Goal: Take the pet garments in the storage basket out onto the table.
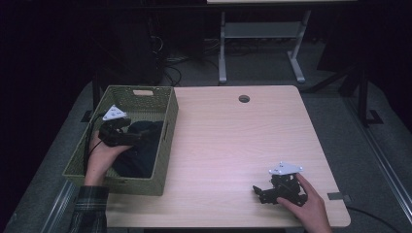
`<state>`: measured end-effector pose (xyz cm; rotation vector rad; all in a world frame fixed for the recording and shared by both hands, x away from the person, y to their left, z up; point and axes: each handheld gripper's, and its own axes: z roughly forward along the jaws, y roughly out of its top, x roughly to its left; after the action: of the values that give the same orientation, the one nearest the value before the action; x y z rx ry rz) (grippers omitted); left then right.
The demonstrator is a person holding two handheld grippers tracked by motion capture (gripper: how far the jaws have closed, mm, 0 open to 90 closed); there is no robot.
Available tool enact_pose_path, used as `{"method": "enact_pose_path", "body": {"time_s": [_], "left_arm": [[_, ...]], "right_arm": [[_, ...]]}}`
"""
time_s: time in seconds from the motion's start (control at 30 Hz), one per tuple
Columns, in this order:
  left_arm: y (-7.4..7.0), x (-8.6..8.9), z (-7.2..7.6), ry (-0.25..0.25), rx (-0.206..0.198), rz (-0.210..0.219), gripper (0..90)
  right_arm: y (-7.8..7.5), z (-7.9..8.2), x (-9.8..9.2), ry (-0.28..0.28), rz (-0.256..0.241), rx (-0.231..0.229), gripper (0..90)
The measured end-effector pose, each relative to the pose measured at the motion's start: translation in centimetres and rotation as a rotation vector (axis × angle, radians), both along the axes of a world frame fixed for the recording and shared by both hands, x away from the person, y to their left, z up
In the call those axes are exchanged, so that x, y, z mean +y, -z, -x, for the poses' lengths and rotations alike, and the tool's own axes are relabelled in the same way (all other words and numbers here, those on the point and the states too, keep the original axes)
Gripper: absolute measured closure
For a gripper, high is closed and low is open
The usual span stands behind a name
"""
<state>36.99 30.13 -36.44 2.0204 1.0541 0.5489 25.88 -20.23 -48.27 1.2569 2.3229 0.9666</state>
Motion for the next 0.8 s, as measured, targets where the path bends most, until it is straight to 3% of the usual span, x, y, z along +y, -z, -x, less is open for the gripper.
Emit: {"method": "enact_pose_path", "body": {"time_s": [0.1, 0.4, 0.8], "left_arm": [[0.3, 0.4, -0.2, -0.001, 0.006, -0.026, 13.5], [1.5, 1.0, -0.6, 0.000, 0.026, -0.050, 13.5], [3.0, 1.2, -1.2, -0.005, 0.099, -0.078, 13.5]], "right_arm": [[0.0, 0.0, 0.0, 0.000, 0.000, 0.000, 0.0], [0.0, 0.0, 0.0, 0.000, 0.000, 0.001, 0.0], [0.0, 0.0, 0.0, 0.000, 0.000, 0.000, 0.0]]}}
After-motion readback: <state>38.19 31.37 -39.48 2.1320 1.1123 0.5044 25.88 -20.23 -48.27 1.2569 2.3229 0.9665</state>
